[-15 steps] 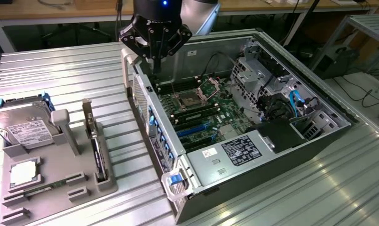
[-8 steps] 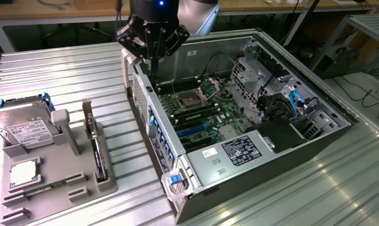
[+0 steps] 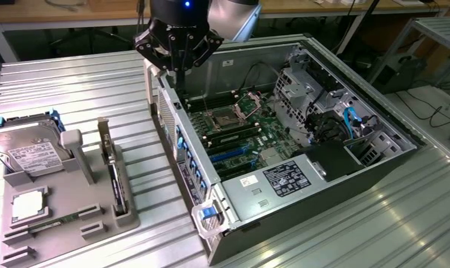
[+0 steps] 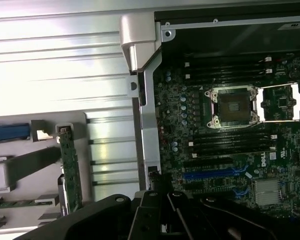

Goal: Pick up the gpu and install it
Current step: 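Reach for the gpu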

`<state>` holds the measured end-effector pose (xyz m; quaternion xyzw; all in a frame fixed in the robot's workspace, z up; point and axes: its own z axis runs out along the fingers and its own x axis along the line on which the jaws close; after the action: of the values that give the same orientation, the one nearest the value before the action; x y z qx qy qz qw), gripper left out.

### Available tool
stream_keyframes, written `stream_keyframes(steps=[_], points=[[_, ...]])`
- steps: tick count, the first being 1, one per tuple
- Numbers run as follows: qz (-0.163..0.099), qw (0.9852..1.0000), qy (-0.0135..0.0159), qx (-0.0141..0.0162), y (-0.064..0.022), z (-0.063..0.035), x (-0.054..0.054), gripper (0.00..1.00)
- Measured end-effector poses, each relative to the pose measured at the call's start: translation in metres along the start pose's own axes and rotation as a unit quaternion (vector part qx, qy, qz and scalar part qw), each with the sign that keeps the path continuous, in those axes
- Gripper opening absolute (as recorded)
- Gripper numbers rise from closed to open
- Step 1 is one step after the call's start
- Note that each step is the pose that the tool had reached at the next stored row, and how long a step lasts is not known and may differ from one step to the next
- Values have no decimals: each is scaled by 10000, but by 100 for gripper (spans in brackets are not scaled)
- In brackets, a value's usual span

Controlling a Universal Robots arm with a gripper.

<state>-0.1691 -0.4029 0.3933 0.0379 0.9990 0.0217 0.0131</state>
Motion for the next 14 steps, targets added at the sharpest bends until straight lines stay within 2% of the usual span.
stream_keyframes(steps=[14], points=[[0, 10000, 0, 0, -27, -4, 104, 11]])
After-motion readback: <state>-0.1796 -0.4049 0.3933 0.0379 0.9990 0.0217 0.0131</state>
